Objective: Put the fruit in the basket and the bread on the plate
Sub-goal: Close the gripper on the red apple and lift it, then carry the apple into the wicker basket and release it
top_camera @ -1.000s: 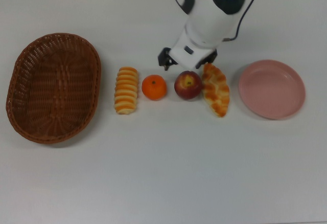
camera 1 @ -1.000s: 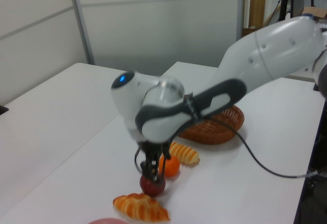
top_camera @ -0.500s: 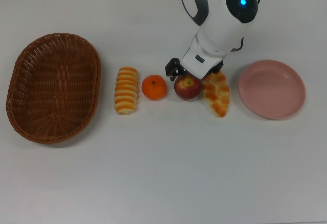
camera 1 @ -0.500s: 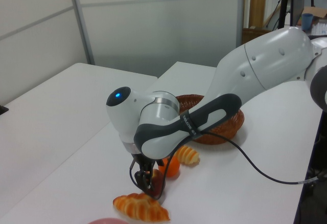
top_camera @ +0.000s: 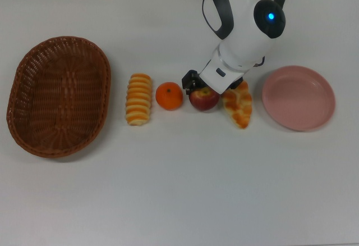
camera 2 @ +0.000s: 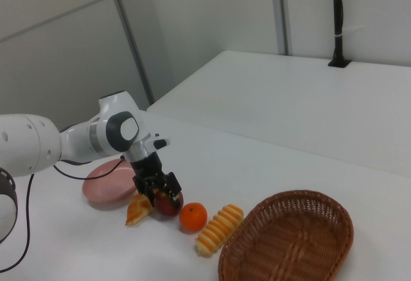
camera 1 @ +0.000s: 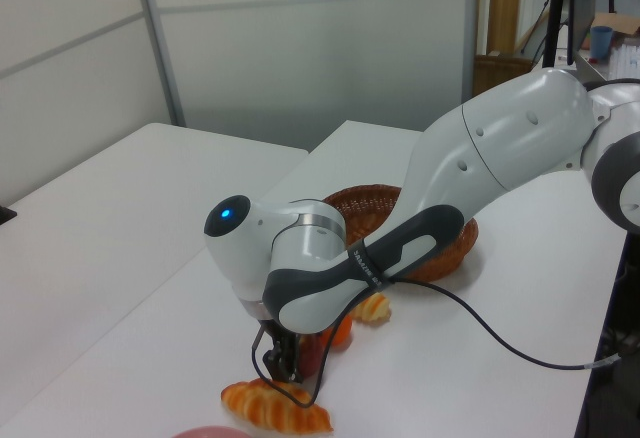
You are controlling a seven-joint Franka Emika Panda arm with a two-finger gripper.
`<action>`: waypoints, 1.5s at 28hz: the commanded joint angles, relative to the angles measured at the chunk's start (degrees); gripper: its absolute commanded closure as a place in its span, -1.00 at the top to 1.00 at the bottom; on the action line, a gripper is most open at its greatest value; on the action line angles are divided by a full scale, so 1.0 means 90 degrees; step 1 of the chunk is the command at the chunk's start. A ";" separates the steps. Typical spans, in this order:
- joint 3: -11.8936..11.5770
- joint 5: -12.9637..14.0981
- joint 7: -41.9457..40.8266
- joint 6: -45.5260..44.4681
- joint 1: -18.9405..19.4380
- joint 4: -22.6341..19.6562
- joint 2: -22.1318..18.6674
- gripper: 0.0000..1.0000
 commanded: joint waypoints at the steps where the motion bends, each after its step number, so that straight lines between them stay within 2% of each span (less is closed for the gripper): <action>1: -0.0061 -0.0030 0.0182 0.0045 0.0037 -0.0028 -0.0281 -0.11; 4: -0.0100 0.0029 0.0231 -0.0004 0.0007 0.0011 -0.0437 -0.11; 5: -0.0148 0.0106 0.0280 -0.0091 -0.0041 0.0069 -0.0631 -0.11; 9: -0.0188 0.0156 0.0232 -0.0492 -0.0353 0.0186 -0.1003 -0.11; 11: -0.0188 0.0156 0.0115 -0.0678 -0.0772 0.0206 -0.1316 -0.11; 15: -0.0198 0.0156 -0.0236 -0.0668 -0.1494 0.0216 -0.1502 -0.11; 16: -0.0198 0.0156 -0.0479 -0.0620 -0.1912 0.0255 -0.1492 -0.11; 20: -0.0188 0.0127 -0.1105 -0.0299 -0.2754 0.0255 -0.1298 -0.11; 21: -0.0188 0.0117 -0.1358 0.0002 -0.3056 0.0236 -0.1104 -0.11; 22: -0.0188 0.0098 -0.1418 0.0141 -0.3175 0.0226 -0.1005 -0.11; 26: -0.0188 0.0058 -0.1478 0.0648 -0.3546 0.0216 -0.0479 -0.10; 29: -0.0188 0.0058 -0.1478 0.0864 -0.3577 0.0167 -0.0263 -0.10; 35: -0.0188 0.0117 -0.1487 0.0953 -0.3577 0.0167 -0.0135 -0.04; 37: -0.0178 0.0127 -0.1507 0.0953 -0.3577 0.0167 -0.0135 0.24; 38: -0.0188 0.0146 -0.1507 0.0943 -0.3567 0.0167 -0.0135 0.49; 39: -0.0178 0.0146 -0.1497 0.0943 -0.3557 0.0167 -0.0145 0.86; 40: -0.0178 0.0146 -0.1497 0.0933 -0.3528 0.0167 -0.0145 1.00; 42: -0.0159 0.0156 -0.1497 0.0923 -0.3489 0.0177 -0.0164 1.00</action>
